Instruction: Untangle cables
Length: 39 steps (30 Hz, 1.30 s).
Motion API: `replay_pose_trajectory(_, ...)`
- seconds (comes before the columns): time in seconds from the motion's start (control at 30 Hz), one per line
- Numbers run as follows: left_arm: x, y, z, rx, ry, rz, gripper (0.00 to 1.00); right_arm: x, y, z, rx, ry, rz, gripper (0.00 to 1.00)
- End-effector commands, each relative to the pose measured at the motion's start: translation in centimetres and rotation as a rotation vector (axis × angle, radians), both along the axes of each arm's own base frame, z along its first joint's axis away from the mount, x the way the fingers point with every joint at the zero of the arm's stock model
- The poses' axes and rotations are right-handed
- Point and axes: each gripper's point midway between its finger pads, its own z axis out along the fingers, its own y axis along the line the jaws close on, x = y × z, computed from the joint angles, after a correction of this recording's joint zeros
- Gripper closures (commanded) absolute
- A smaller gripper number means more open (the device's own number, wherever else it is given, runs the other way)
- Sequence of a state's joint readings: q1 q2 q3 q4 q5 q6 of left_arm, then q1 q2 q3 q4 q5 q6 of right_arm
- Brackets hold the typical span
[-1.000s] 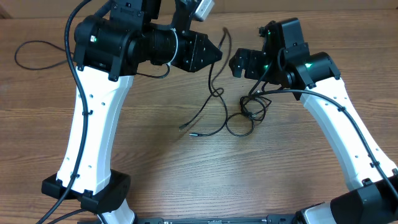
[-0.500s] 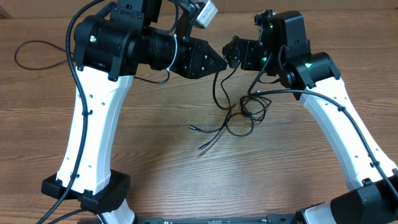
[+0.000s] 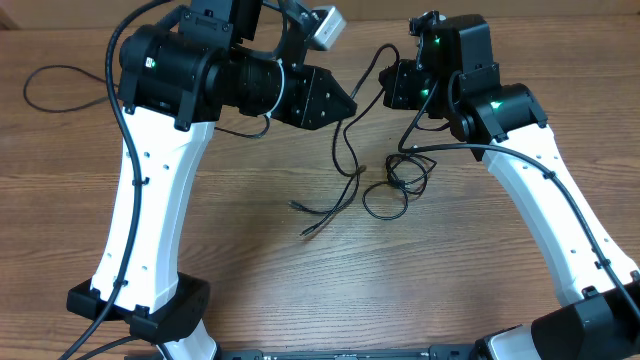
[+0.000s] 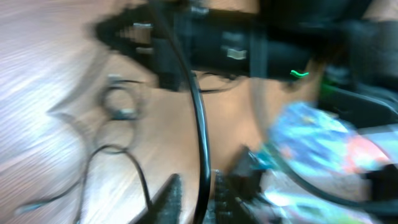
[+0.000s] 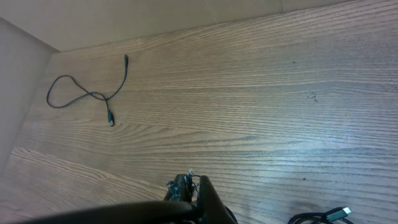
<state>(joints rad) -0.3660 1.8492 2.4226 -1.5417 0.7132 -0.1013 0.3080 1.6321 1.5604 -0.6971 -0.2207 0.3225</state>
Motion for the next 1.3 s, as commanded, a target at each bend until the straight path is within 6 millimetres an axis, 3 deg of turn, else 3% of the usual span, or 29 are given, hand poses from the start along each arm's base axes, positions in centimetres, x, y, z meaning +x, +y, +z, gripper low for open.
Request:
replay_pose_trajectory(0.0, 2.3, 3.6, -0.9, 0.206, -0.108, 0.183, 0.59, 0.1, 0.0, 0.6, 0.016, -0.007, -0.009, 0.96)
replay_pose_trajectory(0.07, 3.2, 4.8, -1.3, 0.270, -0.136, 0.234, 0.29, 0.1, 0.0, 0.6, 0.013, -0.008, -0.007, 0.96)
replay_pose_trajectory(0.1, 3.5, 5.1, -1.4, 0.288, -0.146, 0.249, 0.22, 0.1, 0.0, 0.6, 0.010, -0.010, -0.004, 0.96)
replay_pose_trajectory(0.17, 3.7, 5.2, -1.3, 0.291, -0.157, 0.256, 0.13, 0.0, 0.3, 0.6, 0.001, -0.019, 0.023, 0.96)
replay_pose_trajectory(0.27, 3.9, 4.8, -1.0, 0.274, -0.173, 0.243, 0.10, -0.2, 0.7, 0.6, -0.001, -0.020, 0.035, 0.96)
replay_pose_trajectory(0.53, 3.3, 1.9, -1.9, 0.212, -0.137, 0.124, 0.07, -0.9, 2.6, 0.8, -0.001, -0.031, 0.074, 0.96)
replay_pose_trajectory(0.93, 0.3, -1.5, -4.0, 0.217, -0.095, -0.093, 0.15, -0.2, 1.9, 0.9, 0.032, -0.012, -0.023, 0.96)
replay_pose_trajectory(1.13, 0.7, -2.3, -6.0, 0.269, -0.072, -0.105, 0.16, -0.3, 2.0, 0.9, 0.040, -0.006, -0.021, 0.96)
replay_pose_trajectory(1.27, 1.3, -2.8, -7.3, 0.283, -0.045, -0.113, 0.25, -0.4, 2.0, 0.8, 0.041, -0.001, -0.019, 0.96)
